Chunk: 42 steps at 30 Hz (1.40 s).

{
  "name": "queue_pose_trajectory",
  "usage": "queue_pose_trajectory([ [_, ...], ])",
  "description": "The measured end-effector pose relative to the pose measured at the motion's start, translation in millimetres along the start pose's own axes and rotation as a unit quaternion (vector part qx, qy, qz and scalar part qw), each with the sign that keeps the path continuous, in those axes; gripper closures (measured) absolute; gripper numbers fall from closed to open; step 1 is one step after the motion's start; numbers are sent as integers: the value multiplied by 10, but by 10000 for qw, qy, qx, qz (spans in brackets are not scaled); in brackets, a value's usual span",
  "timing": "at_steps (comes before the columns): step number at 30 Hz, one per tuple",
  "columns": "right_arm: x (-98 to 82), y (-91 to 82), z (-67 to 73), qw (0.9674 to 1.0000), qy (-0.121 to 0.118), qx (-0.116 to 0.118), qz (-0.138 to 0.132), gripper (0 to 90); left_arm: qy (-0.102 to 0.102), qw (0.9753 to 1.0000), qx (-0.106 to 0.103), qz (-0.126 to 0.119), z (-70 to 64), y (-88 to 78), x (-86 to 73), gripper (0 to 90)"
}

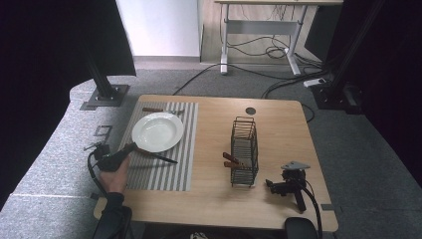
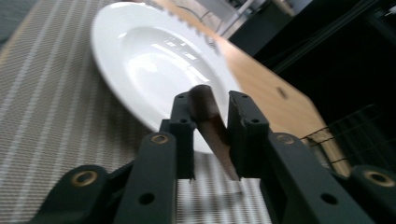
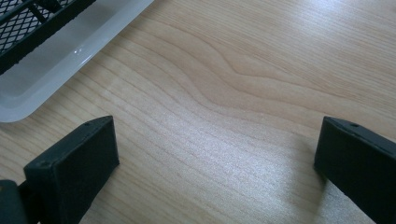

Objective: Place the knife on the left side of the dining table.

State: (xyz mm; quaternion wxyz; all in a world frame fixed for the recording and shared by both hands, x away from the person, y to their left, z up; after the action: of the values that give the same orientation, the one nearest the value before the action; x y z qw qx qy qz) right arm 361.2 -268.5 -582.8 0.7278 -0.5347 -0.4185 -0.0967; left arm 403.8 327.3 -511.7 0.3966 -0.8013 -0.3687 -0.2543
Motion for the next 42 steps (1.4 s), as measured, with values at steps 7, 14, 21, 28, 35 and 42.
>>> queue_pose_trajectory([
  [7,0,0,0,10000,1,0,-1,0,137,9998,149,18,162,58,-41,662],
  [14,0,0,0,10000,1,-1,1,0,92,9997,200,123,319,116,-84,621],
  [21,0,0,1,10000,1,1,1,0,168,9992,280,236,417,189,-93,594],
  [28,1,0,1,10000,0,0,1,0,331,9979,399,378,483,247,-103,566],
  [35,1,0,1,10000,1,1,1,0,480,9957,567,561,549,275,-137,565],
  [42,1,0,1,10000,2,0,2,0,777,9914,800,680,550,330,-125,556],
])
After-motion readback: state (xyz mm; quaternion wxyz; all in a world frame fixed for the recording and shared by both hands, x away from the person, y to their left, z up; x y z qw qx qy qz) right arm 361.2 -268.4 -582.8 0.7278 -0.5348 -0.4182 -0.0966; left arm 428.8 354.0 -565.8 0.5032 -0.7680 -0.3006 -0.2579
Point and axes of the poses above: each handheld gripper's, and its own axes: y roughly forward along the jaws, x roughly out of its top, z roughly to its left, the point moved 3 cm from there along y, roughly forward along the jaws, and after that the axes turned 5 degrees about x, right-handed, at the moved point
